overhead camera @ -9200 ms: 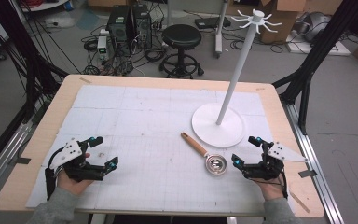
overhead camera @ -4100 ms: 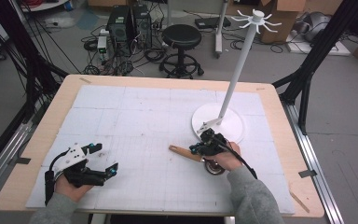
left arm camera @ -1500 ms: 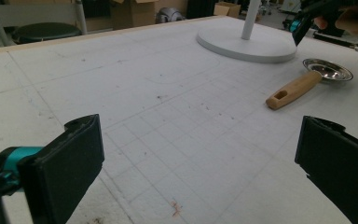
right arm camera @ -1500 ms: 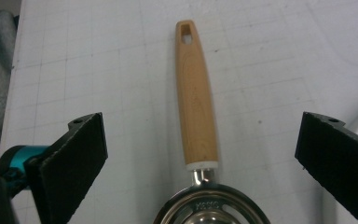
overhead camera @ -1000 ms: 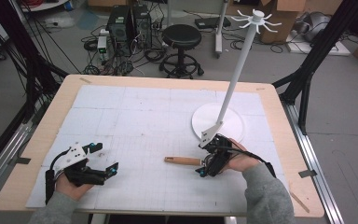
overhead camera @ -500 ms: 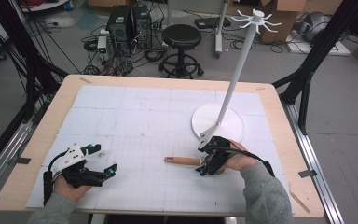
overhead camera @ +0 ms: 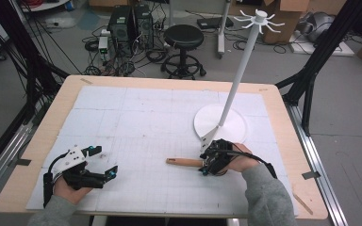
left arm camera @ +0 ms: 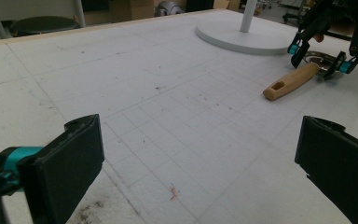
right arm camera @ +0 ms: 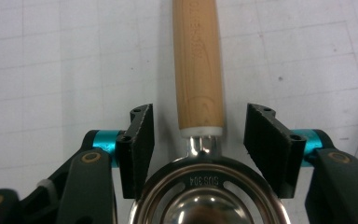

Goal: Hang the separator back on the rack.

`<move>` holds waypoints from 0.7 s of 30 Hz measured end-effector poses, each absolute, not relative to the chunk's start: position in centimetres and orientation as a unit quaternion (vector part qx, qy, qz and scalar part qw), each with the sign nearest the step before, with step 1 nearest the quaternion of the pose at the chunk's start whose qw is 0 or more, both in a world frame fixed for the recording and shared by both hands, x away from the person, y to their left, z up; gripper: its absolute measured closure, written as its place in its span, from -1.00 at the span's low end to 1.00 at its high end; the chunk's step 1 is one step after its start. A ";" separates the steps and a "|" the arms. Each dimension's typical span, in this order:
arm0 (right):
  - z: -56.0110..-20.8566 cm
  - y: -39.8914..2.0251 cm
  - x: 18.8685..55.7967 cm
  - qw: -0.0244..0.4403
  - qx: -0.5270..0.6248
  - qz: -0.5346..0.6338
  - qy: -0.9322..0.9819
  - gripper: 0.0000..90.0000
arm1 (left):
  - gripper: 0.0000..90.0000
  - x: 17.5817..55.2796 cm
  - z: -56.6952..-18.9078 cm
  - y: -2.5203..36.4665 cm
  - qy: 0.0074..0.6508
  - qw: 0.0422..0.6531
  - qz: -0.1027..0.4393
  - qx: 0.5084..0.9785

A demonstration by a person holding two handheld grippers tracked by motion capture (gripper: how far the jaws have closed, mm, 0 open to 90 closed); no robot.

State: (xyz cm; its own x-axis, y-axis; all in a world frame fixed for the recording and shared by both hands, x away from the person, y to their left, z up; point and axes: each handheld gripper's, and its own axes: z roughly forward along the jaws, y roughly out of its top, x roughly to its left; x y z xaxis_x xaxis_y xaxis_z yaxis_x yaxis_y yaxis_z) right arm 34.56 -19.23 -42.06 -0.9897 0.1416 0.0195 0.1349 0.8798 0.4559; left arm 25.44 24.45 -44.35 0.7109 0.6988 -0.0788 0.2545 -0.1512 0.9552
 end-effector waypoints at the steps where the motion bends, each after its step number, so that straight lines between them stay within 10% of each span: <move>1: -42.0 -19.2 34.5 0.007 0.072 0.232 0.970 0.03 | -0.96 25.4 -44.3 24.5 0.324 0.564 0.198 0.733; 21: -42.0 -19.5 34.3 0.011 0.072 0.233 0.970 0.26 | -0.96 25.4 -44.3 24.5 0.325 0.566 0.196 0.732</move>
